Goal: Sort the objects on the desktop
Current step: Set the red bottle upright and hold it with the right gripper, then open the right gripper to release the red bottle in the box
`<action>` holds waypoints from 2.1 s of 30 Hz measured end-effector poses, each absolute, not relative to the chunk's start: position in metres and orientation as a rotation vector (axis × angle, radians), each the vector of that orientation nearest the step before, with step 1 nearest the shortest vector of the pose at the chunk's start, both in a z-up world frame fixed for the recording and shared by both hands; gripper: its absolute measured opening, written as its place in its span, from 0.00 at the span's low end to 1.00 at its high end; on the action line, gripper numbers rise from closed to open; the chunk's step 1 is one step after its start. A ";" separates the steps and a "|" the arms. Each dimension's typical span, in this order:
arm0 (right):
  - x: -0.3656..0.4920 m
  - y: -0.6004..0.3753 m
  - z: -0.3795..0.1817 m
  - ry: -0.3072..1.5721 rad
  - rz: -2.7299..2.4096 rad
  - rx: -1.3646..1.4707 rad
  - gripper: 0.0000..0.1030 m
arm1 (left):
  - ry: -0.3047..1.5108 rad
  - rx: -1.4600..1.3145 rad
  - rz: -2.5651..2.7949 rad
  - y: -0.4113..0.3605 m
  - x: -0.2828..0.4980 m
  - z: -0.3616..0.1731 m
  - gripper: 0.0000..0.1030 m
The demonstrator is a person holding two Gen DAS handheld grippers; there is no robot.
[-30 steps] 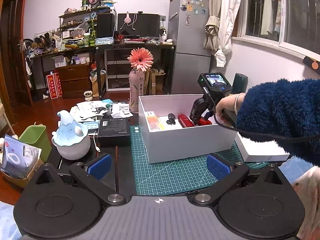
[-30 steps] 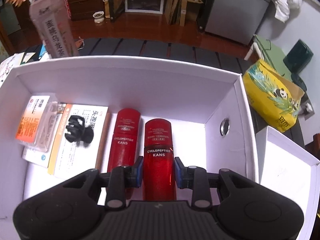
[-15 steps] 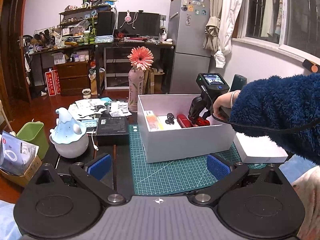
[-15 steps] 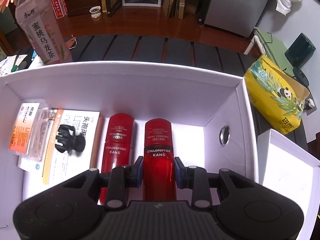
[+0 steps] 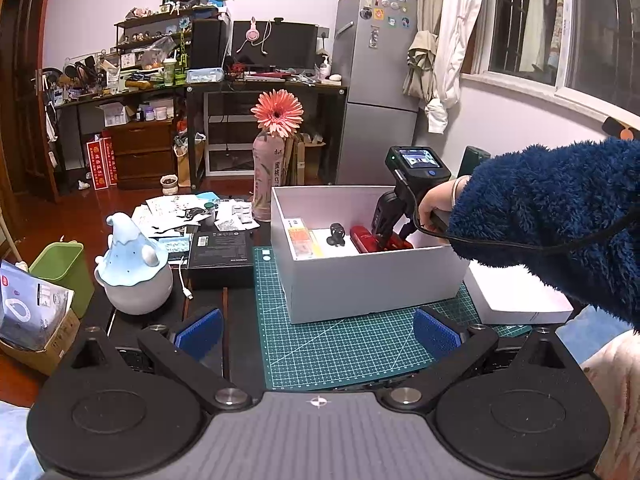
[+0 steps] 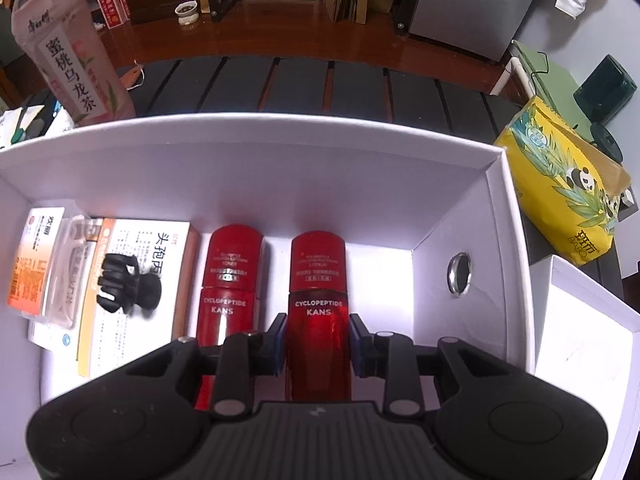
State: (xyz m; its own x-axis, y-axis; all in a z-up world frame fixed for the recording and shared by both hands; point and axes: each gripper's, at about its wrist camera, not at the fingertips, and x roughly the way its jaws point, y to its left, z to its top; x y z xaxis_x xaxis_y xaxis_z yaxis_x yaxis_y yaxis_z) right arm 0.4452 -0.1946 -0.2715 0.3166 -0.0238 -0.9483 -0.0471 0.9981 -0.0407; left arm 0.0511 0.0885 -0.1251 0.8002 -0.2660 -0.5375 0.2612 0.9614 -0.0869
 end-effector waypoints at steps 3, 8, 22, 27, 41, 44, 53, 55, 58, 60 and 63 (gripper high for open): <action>0.447 -0.194 -0.274 1.261 0.017 -0.074 0.28 | 0.579 -0.012 -0.283 0.089 0.051 -0.125 1.00; 0.450 -0.194 -0.277 1.277 0.019 -0.072 0.28 | 0.582 -0.013 -0.283 0.088 0.052 -0.125 1.00; 0.454 -0.198 -0.277 1.282 0.027 -0.071 0.29 | 0.582 -0.018 -0.284 0.089 0.053 -0.126 1.00; 0.452 -0.198 -0.275 1.282 0.025 -0.077 0.32 | 0.582 -0.019 -0.290 0.089 0.052 -0.126 1.00; 0.437 -0.193 -0.270 1.273 0.036 -0.116 0.28 | 0.573 -0.019 -0.285 0.091 0.051 -0.126 1.00; 0.435 -0.194 -0.270 1.261 0.033 -0.098 0.28 | 0.572 -0.016 -0.283 0.091 0.051 -0.126 1.00; 0.435 -0.199 -0.269 1.261 0.026 -0.043 0.28 | 0.572 -0.009 -0.278 0.089 0.052 -0.126 1.00; 0.435 -0.198 -0.268 1.256 0.024 -0.050 0.28 | 0.574 -0.009 -0.278 0.089 0.052 -0.127 1.00; 0.433 -0.199 -0.265 1.246 0.028 -0.050 0.29 | 0.579 -0.009 -0.277 0.089 0.052 -0.127 1.00; 0.432 -0.200 -0.261 1.239 0.029 -0.051 0.29 | 0.583 -0.008 -0.276 0.089 0.053 -0.127 1.00; 0.429 -0.200 -0.254 1.223 0.032 -0.052 0.29 | 0.581 -0.008 -0.273 0.089 0.052 -0.127 1.00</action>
State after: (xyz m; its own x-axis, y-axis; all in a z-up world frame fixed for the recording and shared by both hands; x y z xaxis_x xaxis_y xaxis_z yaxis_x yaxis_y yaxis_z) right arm 0.4288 -0.2001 -0.2536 0.3409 -0.0034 -0.9401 -0.0530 0.9983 -0.0228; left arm 0.0525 0.0894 -0.1272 0.8011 -0.2567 -0.5408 0.2520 0.9641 -0.0842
